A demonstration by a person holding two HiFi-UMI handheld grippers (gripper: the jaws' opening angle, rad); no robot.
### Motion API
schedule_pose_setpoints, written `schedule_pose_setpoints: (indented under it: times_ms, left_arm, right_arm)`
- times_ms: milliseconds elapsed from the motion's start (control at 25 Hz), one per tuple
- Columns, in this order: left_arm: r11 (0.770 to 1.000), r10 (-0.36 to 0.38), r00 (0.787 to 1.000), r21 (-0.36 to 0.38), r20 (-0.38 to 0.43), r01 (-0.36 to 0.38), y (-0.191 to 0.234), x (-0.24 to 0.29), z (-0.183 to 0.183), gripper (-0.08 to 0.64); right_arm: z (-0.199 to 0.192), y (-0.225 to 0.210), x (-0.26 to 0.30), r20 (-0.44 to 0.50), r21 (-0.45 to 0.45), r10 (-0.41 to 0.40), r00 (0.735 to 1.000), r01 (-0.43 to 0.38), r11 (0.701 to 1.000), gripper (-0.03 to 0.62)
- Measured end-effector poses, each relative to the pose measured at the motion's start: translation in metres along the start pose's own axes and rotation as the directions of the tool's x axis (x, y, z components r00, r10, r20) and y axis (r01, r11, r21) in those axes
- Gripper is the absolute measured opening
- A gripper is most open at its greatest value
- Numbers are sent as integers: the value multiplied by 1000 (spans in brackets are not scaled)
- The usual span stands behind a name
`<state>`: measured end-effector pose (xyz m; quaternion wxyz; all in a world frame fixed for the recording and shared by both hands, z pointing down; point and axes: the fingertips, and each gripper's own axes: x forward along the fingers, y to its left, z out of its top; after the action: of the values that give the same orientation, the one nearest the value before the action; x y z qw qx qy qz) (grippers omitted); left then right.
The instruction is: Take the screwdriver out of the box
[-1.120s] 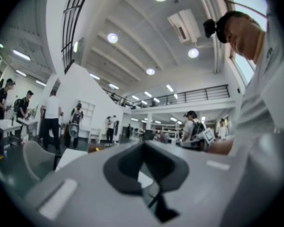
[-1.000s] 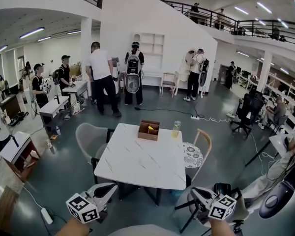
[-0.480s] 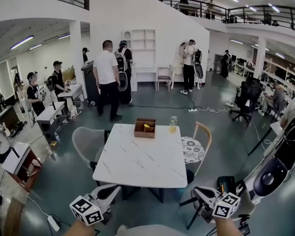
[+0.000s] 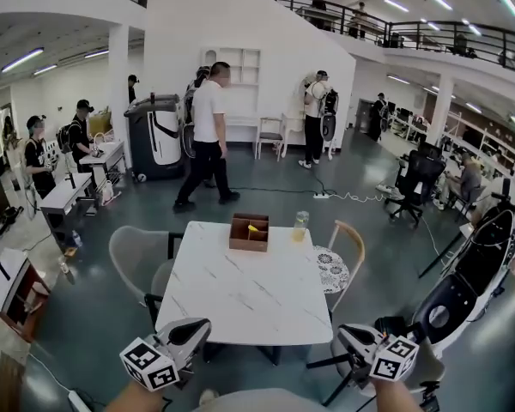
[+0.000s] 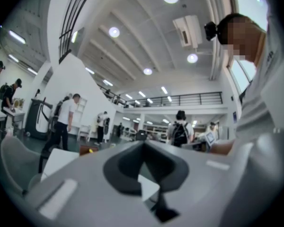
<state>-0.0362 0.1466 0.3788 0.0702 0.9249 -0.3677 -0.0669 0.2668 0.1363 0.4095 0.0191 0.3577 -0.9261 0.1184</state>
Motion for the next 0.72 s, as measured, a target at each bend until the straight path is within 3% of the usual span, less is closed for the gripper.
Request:
schedule_pose_setpoints:
  times_ms: [440, 720]
  left_arm:
    - [998, -60, 998, 14, -26, 61, 143, -7, 30, 5]
    - [997, -81, 996, -10, -26, 81, 206, -6, 40, 5]
  right_arm:
    - [30, 11, 153, 12, 2, -60, 998, 60, 998, 9]
    - [42, 13, 216, -6, 2, -84, 996, 84, 996, 9]
